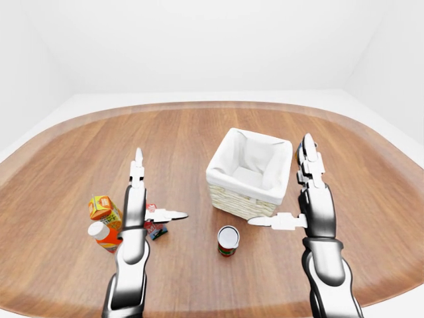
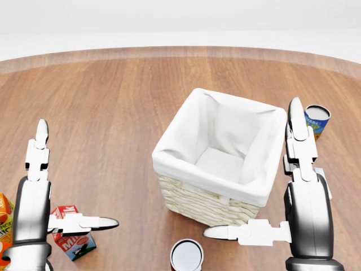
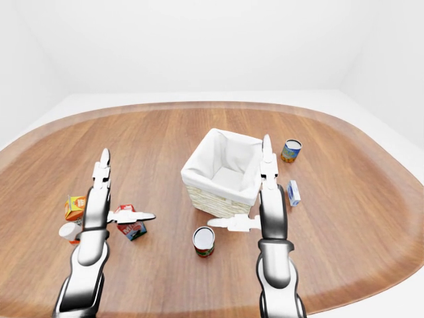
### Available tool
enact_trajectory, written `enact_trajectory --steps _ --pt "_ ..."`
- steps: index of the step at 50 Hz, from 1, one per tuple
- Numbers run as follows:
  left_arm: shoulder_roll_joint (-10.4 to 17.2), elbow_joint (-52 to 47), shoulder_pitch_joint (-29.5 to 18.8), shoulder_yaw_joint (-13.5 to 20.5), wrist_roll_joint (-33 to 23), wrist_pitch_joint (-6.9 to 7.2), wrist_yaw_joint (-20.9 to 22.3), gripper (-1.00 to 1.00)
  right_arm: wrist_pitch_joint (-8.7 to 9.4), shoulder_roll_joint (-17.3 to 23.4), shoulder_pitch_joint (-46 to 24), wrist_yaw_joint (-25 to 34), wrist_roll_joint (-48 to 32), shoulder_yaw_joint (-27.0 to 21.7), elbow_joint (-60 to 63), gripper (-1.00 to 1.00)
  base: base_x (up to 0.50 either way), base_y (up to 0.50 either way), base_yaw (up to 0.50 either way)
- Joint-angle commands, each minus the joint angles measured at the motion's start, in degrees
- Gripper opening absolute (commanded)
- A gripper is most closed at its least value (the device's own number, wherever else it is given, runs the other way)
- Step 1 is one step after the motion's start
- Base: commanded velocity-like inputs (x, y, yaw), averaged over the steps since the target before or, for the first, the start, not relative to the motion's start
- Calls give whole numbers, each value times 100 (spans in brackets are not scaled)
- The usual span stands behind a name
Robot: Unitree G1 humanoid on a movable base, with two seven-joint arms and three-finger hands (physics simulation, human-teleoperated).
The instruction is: Pick the milk and place it in the basket.
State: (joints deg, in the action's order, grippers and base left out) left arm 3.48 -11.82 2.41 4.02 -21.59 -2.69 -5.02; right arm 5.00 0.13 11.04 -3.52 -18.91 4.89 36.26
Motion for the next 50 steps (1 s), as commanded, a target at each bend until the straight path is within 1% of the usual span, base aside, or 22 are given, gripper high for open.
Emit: enact_trajectory --steps 1,6,7,8,9,10,12,13,15,17,18,20,21,22,25,28,31,34,38,44,47,50 --pt "316 491 -436 218 -839 9 134 100 0 4 4 -13 -13 17 -32 100 5 0 0" --pt "325 594 -412 232 -1261 -102 64 100 0 0 3 -3 -15 17 8 100 5 0 0" --pt "288 531 -396 247 -1176 -35 167 100 0 0 3 -7 -17 18 6 100 5 0 0" --pt "243 297 -293 221 -968 193 599 100 0 0 -4 -8 -15 15 -2 100 5 0 0" --pt "238 130 -220 201 -879 301 863 100 0 0 -8 -8 -12 13 -9 100 5 0 0" --pt "219 -65 -166 207 -879 439 1011 100 0 -1 -16 -11 -16 10 -16 100 5 0 0" --pt "197 -274 -108 202 -933 613 1171 100 0 -3 -22 -12 -24 11 -16 100 5 0 0" --pt "197 -415 -45 177 -1033 769 1340 100 0 -2 -27 -12 -23 5 -10 100 5 0 0" --pt "212 -452 31 151 -1084 769 1549 100 0 -2 -24 -6 -12 0 -1 100 5 0 0" --pt "190 -384 67 152 -1238 769 1449 100 0 -1 -24 -11 -18 -3 -5 100 5 0 0" --pt "196 -314 116 136 -1253 691 1455 100 0 -2 -39 -17 -13 -13 -31 100 5 0 0" --pt "199 -189 182 118 -1379 618 1445 100 0 -4 -40 -21 -13 -13 -54 100 5 0 0" --pt "151 -199 188 137 -1350 725 1492 100 0 -3 -41 -28 -14 -15 -71 100 5 0 0" --pt "135 -207 174 144 -1341 769 1545 100 0 -6 -44 -43 -39 -14 -66 100 5 0 0" --pt "161 79 157 140 -1374 755 1420 100 0 -8 -47 -49 -44 -15 -60 100 5 0 0" --pt "180 200 212 153 -1346 651 1365 100 0 -8 -46 -61 -45 -9 -86 100 5 0 0" --pt "205 284 149 207 -1354 601 1246 100 0 -10 -54 -74 -76 -13 -73 100 5 0 0" --pt "238 467 43 245 -1289 611 1229 100 0 -12 -55 -67 -65 -12 -69 100 5 0 0" --pt "361 960 -185 327 -1319 417 903 100 0 -10 -46 -68 -64 -7 -54 100 5 0 0" --pt "506 1505 -476 412 -1128 374 806 100 0 -10 -64 -71 -68 -6 -72 100 5 0 0" --pt "580 1829 -625 428 -1125 303 621 100 0 -10 -82 -73 -46 -29 -109 100 5 0 0" --pt "629 2051 -738 439 -1036 321 573 100 0 -12 -66 -66 -52 -15 -80 100 5 0 0"
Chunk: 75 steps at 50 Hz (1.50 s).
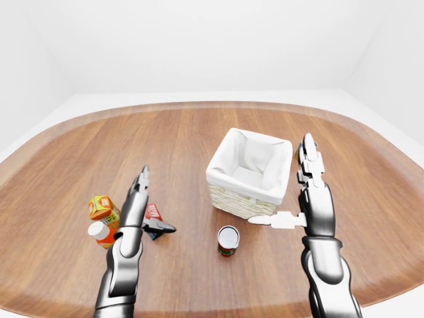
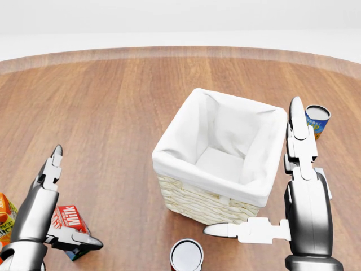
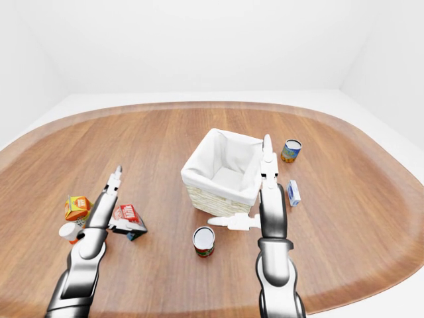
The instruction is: Pick the milk and place it in the basket.
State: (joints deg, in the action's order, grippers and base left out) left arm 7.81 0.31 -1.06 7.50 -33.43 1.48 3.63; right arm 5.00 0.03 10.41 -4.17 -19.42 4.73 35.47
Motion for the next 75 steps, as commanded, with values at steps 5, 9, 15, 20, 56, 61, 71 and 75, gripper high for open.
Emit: enact_trajectory --steps 5,9,15,20,56,61,71,75 --pt "260 1120 -500 50 105 -169 -461 100 0 1 0 5 14 -6 -2 100 5 0 0" --pt "336 1446 -643 65 133 -241 -550 100 0 0 21 7 -1 17 34 100 5 0 0" --pt "394 1841 -754 14 151 -302 -642 100 0 5 16 6 14 10 27 100 5 0 0" --pt "439 2076 -852 9 140 -392 -781 100 0 3 17 8 18 3 14 100 5 0 0" --pt "991 6260 -2505 -192 809 -648 -1609 100 0 -11 -22 -8 89 -55 45 100 5 0 0" --pt "1091 7317 -2860 -207 1073 -648 -1373 -100 0 -13 -14 -6 85 -40 73 100 5 0 0" --pt "1055 7556 -2900 -245 1045 -648 -1405 -100 0 -12 -10 -16 97 -32 114 100 5 0 0" --pt "1050 7533 -2925 -264 1003 -648 -1402 -100 0 -14 1 -21 99 -25 120 100 6 0 0"
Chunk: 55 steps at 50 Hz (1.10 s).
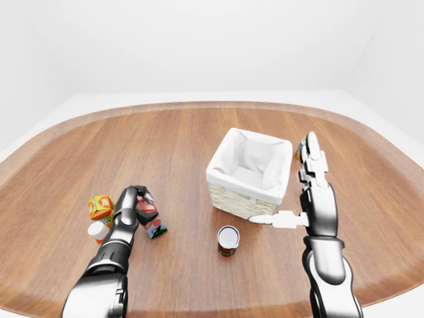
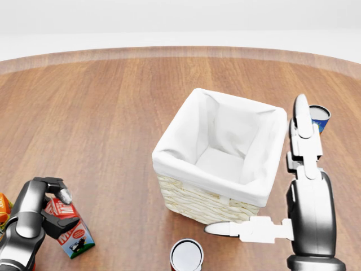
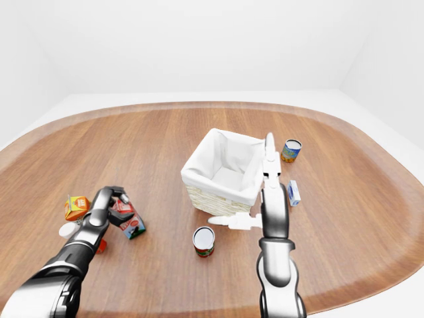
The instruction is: Pick the milk and place it in the basket.
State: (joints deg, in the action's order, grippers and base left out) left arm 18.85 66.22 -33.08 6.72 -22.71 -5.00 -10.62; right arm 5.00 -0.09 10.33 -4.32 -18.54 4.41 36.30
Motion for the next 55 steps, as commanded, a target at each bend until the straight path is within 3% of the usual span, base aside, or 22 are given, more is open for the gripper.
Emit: enact_trajectory --steps 1,10,23,28,35,40,55 --pt "-58 932 262 -203 -97 0 -2 -100 0 0 12 -9 9 8 35 100 5 0 0" --pt "-13 718 34 -214 -105 0 75 -100 0 0 0 -17 19 1 -2 100 5 0 0" --pt "379 -962 -497 -22 4 0 617 -100 0 2 -13 -27 23 -6 -83 100 5 0 0" --pt "422 -1774 -464 84 -47 502 867 -100 0 2 -12 -32 16 -2 -81 100 5 0 0" --pt "431 -2701 -366 178 -206 1000 1136 -100 0 1 -11 -37 14 8 -108 100 5 0 0" --pt "368 -3391 -208 218 -306 1000 1355 -100 0 0 -17 -34 20 3 -97 100 5 0 0" --pt "391 -3429 -447 201 -507 1000 1458 -100 0 2 -12 -30 24 -7 -93 100 5 0 0"
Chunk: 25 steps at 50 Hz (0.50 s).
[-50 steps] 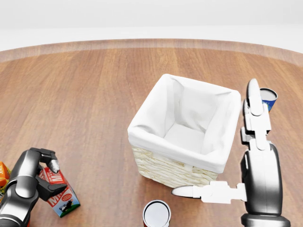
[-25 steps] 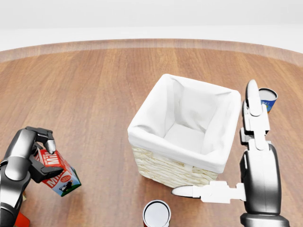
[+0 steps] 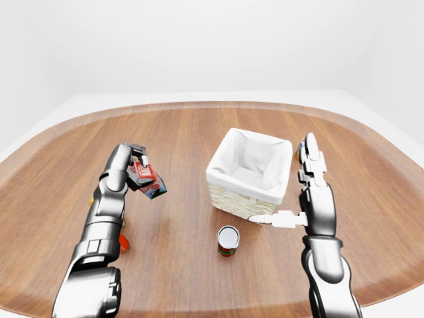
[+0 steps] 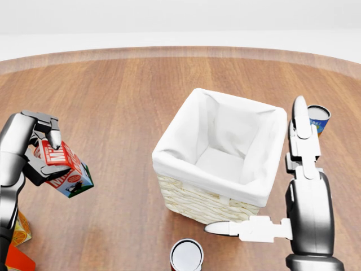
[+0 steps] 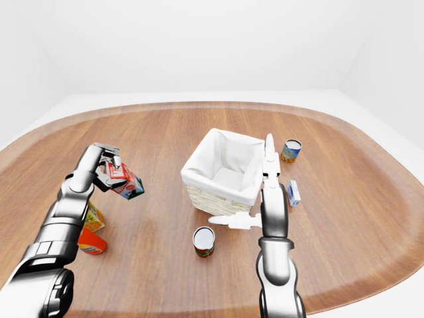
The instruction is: Pick the milk and place it in the basket.
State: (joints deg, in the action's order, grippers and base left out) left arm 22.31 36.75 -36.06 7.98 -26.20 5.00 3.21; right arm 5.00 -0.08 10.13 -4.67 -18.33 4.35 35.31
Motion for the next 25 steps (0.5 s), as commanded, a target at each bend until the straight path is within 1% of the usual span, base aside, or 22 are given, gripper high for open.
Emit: enact_trajectory --steps 1,8,15,20,25 --pt "48 -526 -152 75 -167 0 107 -100 0 1 9 8 3 1 10 100 5 0 0" --pt "57 -832 -318 62 -277 0 284 -100 0 1 10 17 10 -6 34 100 5 0 0" --pt "6 -1376 -432 40 -466 0 554 -100 0 -1 3 7 10 -12 6 100 5 0 0" --pt "-21 -1406 -587 12 -537 0 615 -100 0 0 25 -9 -14 24 -8 100 5 0 0" --pt "-68 -1268 -768 -61 -619 0 569 -100 0 -2 18 1 -2 7 19 100 5 0 0"
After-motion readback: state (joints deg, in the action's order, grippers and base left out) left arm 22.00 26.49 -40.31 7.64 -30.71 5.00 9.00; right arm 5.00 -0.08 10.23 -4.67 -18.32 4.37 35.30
